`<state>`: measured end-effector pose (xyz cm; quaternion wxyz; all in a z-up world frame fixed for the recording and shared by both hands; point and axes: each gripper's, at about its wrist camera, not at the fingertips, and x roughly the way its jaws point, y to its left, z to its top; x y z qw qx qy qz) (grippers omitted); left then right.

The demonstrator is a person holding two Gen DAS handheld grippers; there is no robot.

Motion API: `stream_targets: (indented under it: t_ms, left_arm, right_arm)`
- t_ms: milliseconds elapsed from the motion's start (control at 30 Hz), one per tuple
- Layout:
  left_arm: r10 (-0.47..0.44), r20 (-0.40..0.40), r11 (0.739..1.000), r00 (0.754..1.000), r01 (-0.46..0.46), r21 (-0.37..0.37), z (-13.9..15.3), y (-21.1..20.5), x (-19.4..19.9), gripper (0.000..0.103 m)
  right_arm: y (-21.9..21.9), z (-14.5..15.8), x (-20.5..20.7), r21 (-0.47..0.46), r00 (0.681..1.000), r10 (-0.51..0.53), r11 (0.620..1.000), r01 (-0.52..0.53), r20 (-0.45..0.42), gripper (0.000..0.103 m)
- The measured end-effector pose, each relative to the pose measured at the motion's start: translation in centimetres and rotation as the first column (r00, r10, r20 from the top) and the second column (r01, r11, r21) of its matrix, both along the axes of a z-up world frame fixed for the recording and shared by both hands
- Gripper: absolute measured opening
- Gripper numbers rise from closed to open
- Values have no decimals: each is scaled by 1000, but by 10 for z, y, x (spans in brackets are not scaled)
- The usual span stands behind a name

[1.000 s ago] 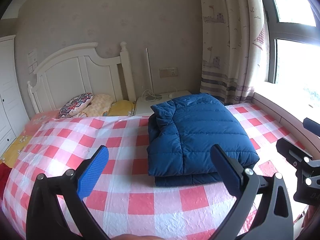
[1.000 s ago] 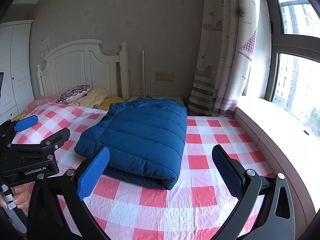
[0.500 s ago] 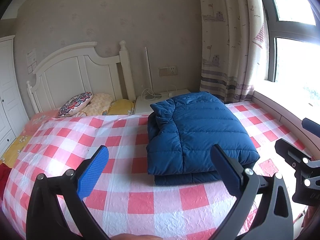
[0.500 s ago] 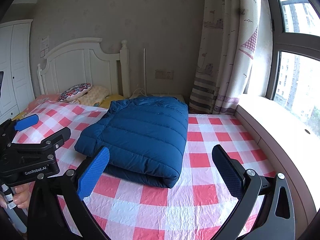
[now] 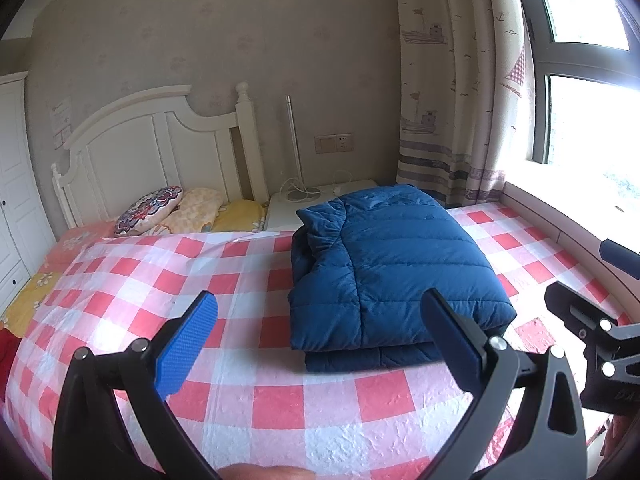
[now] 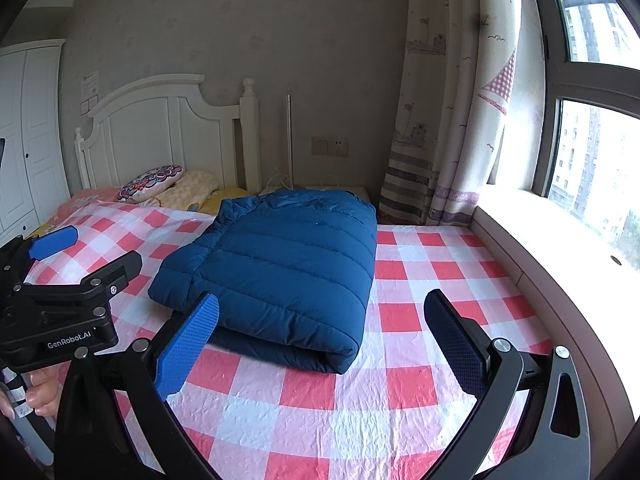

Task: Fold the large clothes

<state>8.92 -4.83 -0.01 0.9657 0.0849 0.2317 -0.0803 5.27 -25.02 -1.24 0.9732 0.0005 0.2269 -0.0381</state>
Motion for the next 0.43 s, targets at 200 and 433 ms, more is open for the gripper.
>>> stream_targets:
  t_ms: [200,433]
  left_arm:
    - [-31,11,999,999,31,-6,-9,-1,4,101]
    - [73,-132,997,989,-73,3,-39,36,43,101]
  right_arm:
    - [-2,-7,2,6,1000,-2,1000,3,-17,99]
    - [-19,-25,13,20,996,-34,999,36,-84,99]
